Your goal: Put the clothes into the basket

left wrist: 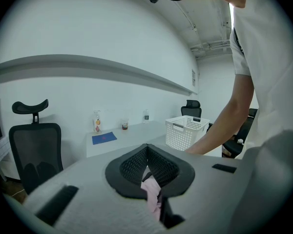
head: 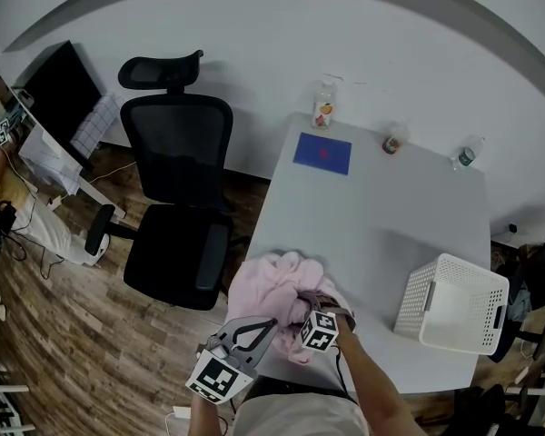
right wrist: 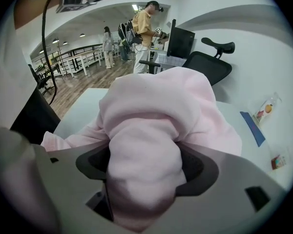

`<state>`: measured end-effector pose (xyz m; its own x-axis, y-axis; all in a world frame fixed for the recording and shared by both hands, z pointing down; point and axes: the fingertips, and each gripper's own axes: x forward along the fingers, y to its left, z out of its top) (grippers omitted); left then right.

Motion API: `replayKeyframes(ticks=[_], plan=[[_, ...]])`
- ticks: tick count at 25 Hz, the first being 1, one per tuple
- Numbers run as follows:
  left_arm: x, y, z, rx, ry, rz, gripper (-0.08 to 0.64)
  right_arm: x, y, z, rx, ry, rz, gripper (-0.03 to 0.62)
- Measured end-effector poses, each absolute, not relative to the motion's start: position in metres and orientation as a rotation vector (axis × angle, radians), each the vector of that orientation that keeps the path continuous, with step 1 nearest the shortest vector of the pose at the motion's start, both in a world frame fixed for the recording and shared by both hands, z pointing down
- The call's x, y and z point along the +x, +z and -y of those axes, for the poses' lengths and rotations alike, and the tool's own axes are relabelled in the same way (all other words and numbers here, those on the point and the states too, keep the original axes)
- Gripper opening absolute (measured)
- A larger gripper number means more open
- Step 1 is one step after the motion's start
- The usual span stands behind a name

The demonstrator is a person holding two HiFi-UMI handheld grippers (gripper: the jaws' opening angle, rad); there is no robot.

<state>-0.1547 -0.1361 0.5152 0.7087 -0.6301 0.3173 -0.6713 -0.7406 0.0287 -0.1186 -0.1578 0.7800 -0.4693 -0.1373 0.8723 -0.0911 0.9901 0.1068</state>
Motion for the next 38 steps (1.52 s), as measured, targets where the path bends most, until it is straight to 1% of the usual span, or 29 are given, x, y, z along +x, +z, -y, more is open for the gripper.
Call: replayKeyframes(ticks=[8, 13, 22, 38], plan=[[-0.153, 0.519, 0.133, 2.775, 0.451, 1.057, 0.006, -0.117, 0.777, 0.161, 0.243, 0.045, 2.088, 0.238], [-0.154, 0.520, 0.132, 2.764, 0.459, 1.062, 0.006, -0.115, 0.772, 0.165, 0.302, 0.088, 2.105, 0.196], [-0.155, 0.522, 0.128, 2.762, 0.469, 1.065, 0.006, -0.111, 0.748, 0.172, 0.444, 0.142, 2.178, 0.178], [-0.138, 0.511, 0.128, 2.819, 0.454, 1.013, 0.006, -0.100, 0.653, 0.185, 0.663, 0.099, 2.355, 0.177]])
